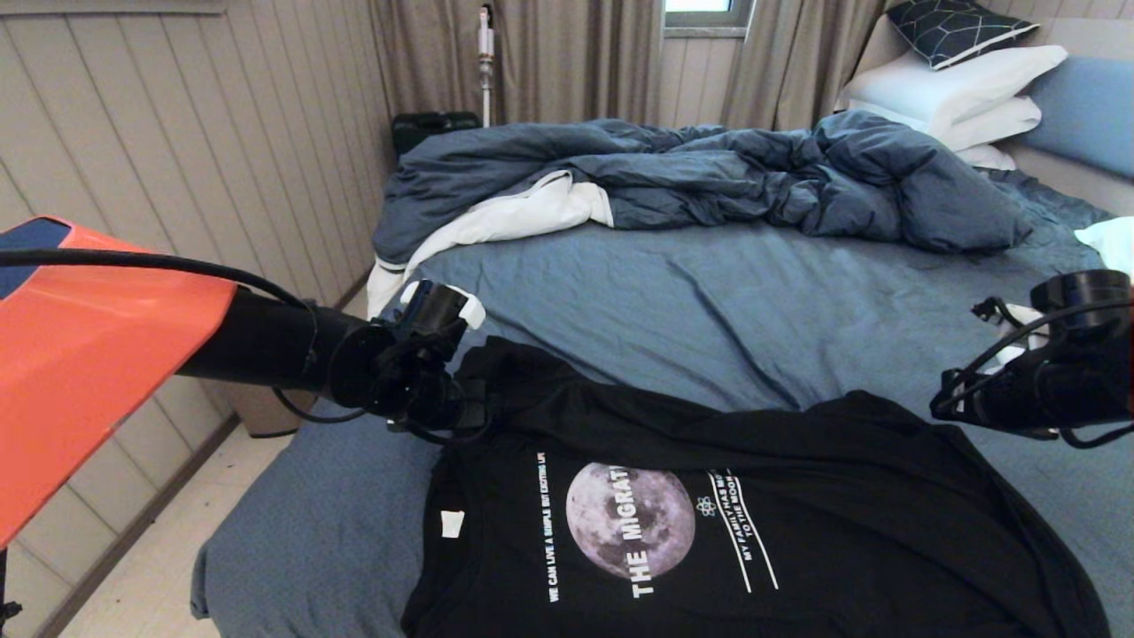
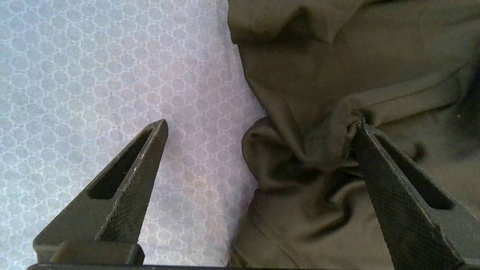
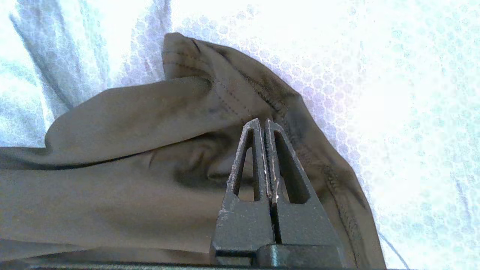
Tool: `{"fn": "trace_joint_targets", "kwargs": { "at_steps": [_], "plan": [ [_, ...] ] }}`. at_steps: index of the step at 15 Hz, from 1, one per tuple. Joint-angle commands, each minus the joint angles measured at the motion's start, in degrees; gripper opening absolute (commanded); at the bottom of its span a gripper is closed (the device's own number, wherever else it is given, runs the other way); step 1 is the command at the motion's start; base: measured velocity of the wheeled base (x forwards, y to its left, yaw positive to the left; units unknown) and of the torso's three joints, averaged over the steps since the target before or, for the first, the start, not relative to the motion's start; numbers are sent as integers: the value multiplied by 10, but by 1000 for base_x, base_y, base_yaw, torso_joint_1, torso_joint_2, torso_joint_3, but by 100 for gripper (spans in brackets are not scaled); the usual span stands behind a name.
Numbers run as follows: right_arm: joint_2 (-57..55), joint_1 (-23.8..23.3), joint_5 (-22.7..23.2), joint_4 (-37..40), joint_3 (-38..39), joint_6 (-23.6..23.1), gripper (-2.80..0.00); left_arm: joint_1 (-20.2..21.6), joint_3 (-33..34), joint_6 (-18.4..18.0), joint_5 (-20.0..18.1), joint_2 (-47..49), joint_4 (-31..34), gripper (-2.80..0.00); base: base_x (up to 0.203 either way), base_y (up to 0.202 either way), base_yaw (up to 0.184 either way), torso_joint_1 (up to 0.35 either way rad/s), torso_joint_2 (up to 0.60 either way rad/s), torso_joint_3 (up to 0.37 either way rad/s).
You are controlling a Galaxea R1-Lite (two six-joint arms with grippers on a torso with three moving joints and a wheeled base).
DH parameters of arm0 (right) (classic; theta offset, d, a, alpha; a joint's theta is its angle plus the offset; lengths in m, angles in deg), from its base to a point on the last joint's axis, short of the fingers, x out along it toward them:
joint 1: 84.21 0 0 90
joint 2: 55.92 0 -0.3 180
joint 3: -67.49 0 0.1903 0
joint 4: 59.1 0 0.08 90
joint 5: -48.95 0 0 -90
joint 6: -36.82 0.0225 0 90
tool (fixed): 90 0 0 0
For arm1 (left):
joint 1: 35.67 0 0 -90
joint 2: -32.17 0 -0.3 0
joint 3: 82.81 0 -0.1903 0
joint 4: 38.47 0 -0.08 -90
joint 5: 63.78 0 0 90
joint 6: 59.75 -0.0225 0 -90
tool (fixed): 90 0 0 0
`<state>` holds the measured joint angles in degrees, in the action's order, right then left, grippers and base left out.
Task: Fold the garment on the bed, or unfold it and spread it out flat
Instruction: Unford the black T-shirt
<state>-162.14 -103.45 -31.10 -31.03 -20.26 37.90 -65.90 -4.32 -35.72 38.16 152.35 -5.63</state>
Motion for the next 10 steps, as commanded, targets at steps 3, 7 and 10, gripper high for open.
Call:
{"fn": "trace_joint_targets", "kwargs": {
  "at_steps": [3, 7, 10],
  "plan": [
    [11, 3, 2, 3, -7, 2, -280, 0, 0, 2, 2, 1, -1, 0, 0, 0, 0, 0, 0, 0],
    [12, 5, 0, -9, 14, -7, -280, 0, 0, 3, 2, 0, -1, 0, 0, 0, 0, 0, 0, 0],
    [17, 11, 3, -13, 14, -5, -280, 0, 0, 4, 2, -2, 1, 0, 0, 0, 0, 0, 0, 0]
  ]
}}
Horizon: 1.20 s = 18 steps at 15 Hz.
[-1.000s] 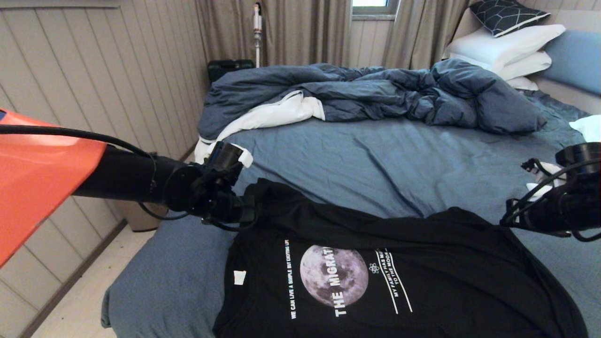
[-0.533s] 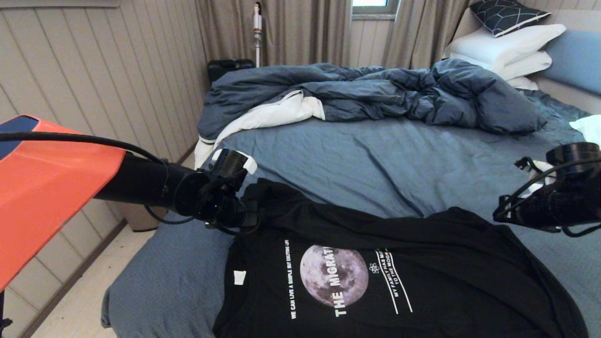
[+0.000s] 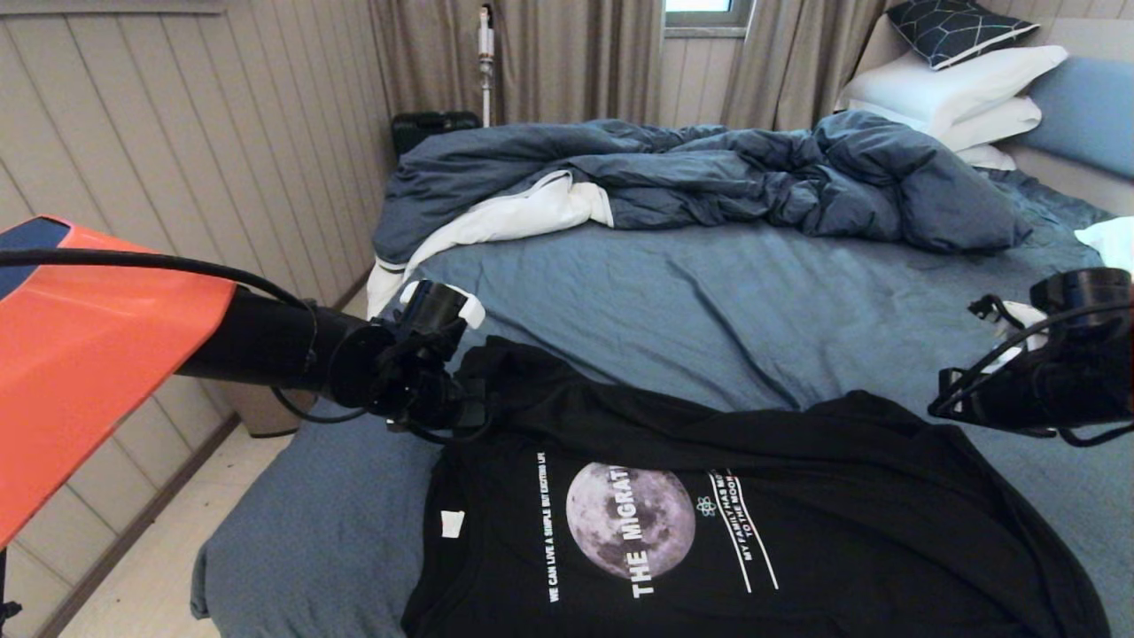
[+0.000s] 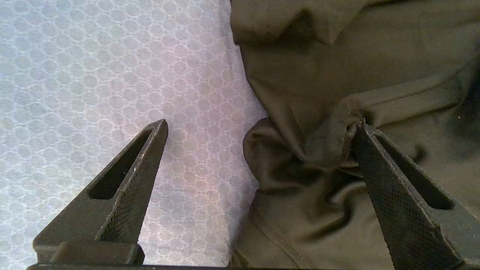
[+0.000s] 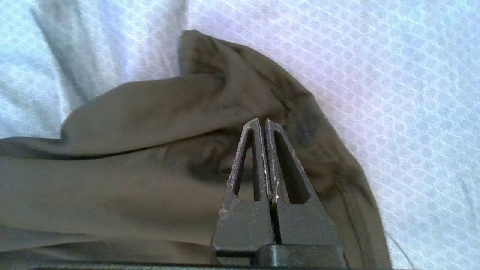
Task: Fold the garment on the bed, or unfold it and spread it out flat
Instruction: Unford the black T-shirt
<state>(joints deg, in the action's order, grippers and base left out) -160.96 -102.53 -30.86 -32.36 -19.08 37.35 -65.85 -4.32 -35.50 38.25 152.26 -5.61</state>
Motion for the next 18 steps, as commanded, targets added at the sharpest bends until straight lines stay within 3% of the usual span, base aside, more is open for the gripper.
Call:
{"fn": "trace_joint_targets", "kwargs": {
  "at_steps": [1, 3, 4, 8, 18],
  "plan": [
    [10, 5, 1, 1, 4, 0, -280, 0, 0, 2, 1, -4, 2, 0, 0, 0, 0, 0, 0, 0],
    [12, 8, 1, -2, 7, 2, -280, -1, 0, 3, 2, -9, 3, 0, 0, 0, 0, 0, 0, 0],
    [21, 9, 2, -2, 9, 4, 0, -1, 0, 3, 2, -12, 4, 0, 0, 0, 0, 0, 0, 0],
    [46, 11, 32, 2, 11, -3, 0, -1, 3, 3, 2, -19, 5, 0, 0, 0, 0, 0, 0, 0],
    [-59, 7, 30, -22, -29, -2, 0, 1, 1, 2, 2, 27, -9, 0, 0, 0, 0, 0, 0, 0]
  ]
}}
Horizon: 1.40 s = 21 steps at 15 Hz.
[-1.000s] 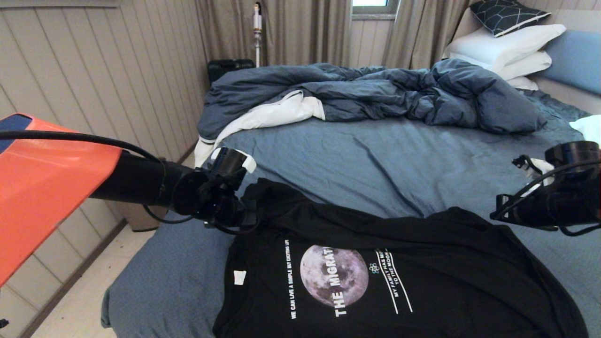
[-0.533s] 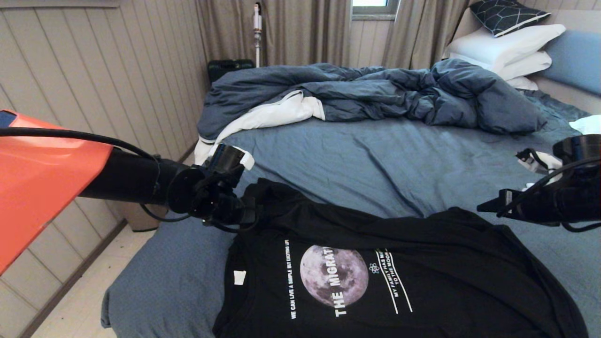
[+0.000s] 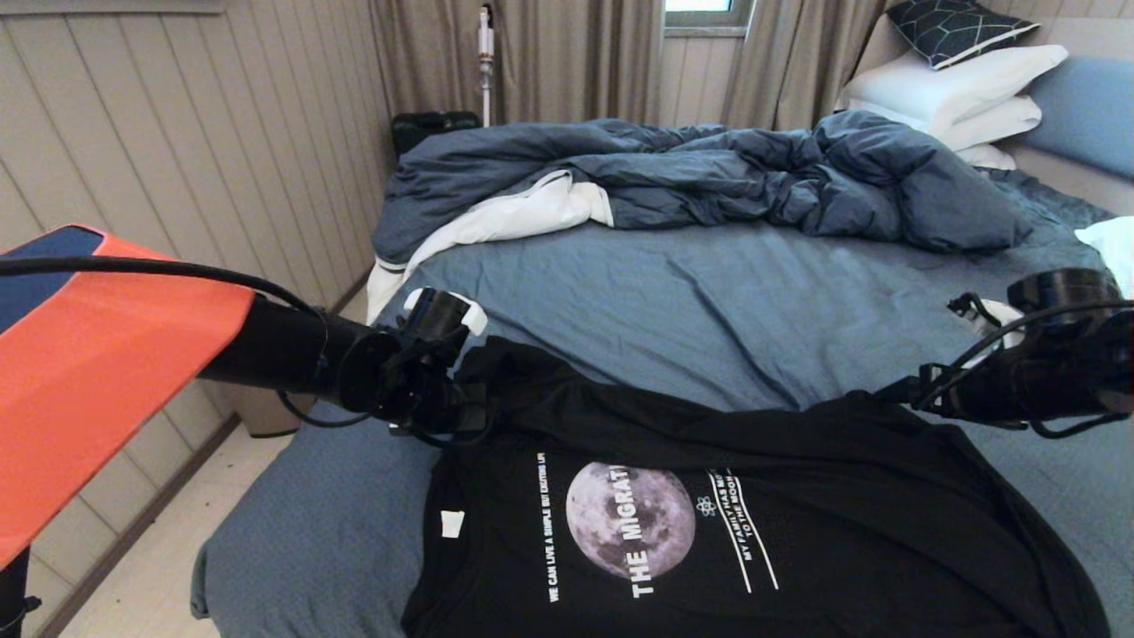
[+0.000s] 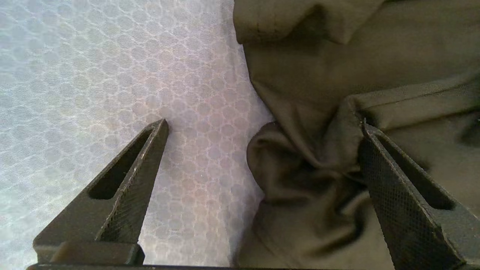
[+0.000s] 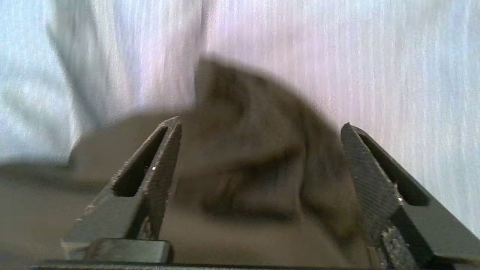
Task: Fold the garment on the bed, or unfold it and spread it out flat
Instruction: Unford the black T-shirt
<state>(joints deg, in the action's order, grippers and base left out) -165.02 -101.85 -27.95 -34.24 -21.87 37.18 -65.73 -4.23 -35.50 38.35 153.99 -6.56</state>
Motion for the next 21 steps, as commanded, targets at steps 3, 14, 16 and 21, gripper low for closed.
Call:
{"fn": "trace_joint_targets", "kwargs": {
  "at_steps": [3, 14, 16, 21],
  "plan": [
    [-35, 1, 1, -22, 0, 0, 0, -1, 0, 5, 0, 11, 1, 0, 0, 0, 0, 0, 0, 0],
    [-78, 14, -20, -28, -22, -6, -280, -26, 5, 10, 0, 13, 4, -280, 0, 0, 0, 0, 0, 0],
    [-77, 14, -20, -29, -23, -7, -280, -30, 5, 11, -1, 15, 3, -280, 0, 0, 0, 0, 0, 0],
    [-71, 16, -24, -56, -21, -2, -280, -31, -2, 11, -2, 10, -10, -280, 0, 0, 0, 0, 0, 0]
  ]
}}
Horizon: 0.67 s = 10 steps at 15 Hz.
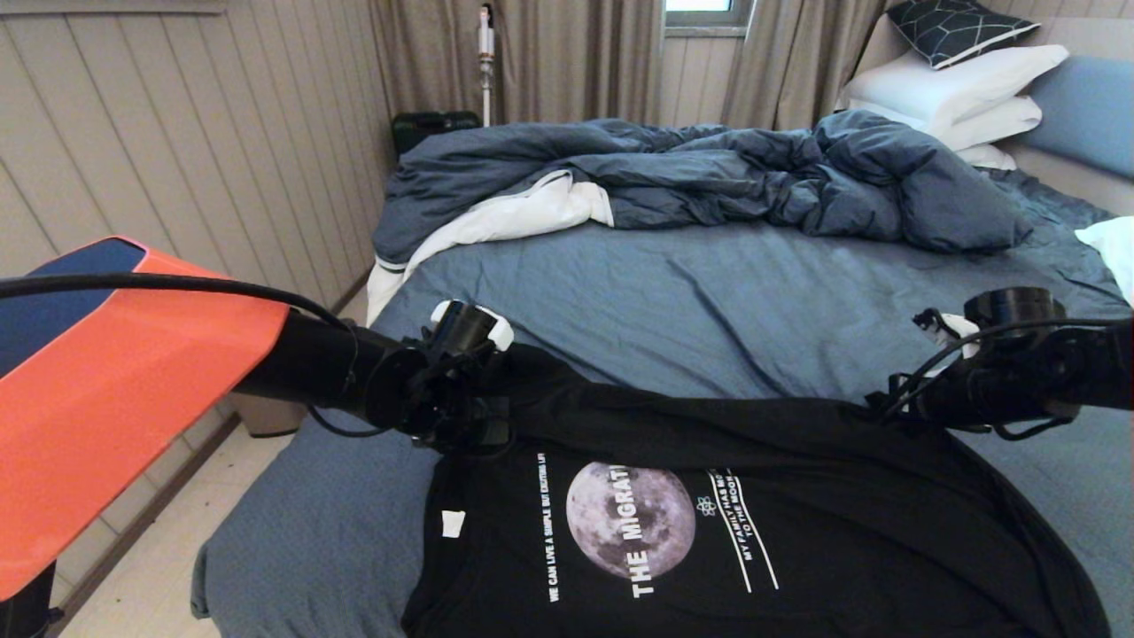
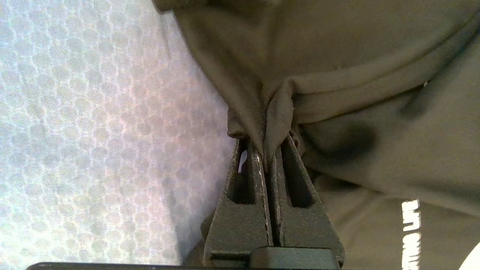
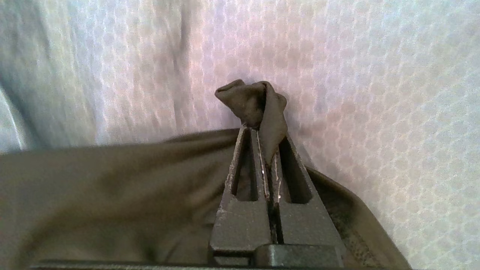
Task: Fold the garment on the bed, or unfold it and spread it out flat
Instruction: Unford the black T-shirt
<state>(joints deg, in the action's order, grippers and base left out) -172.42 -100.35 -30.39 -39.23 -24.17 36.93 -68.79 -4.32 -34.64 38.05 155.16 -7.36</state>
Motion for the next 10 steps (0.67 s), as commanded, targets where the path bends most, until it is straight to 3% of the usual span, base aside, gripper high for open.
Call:
{"fn": "trace_joint_targets", "kwargs": {
  "at_steps": [1, 7, 10],
  "plan": [
    [4, 2, -8, -21, 3, 2, -280, 1, -1, 1, 2, -4, -10, -280, 0, 0, 0, 0, 0, 0],
    [2, 15, -60, -94, 8, 24, -280, 31, -1, -3, 4, -19, -46, -280, 0, 0, 0, 0, 0, 0],
    [-10, 28, -117, -140, 2, 34, -280, 40, -2, -11, 5, -22, -69, -280, 0, 0, 0, 0, 0, 0]
  ]
}}
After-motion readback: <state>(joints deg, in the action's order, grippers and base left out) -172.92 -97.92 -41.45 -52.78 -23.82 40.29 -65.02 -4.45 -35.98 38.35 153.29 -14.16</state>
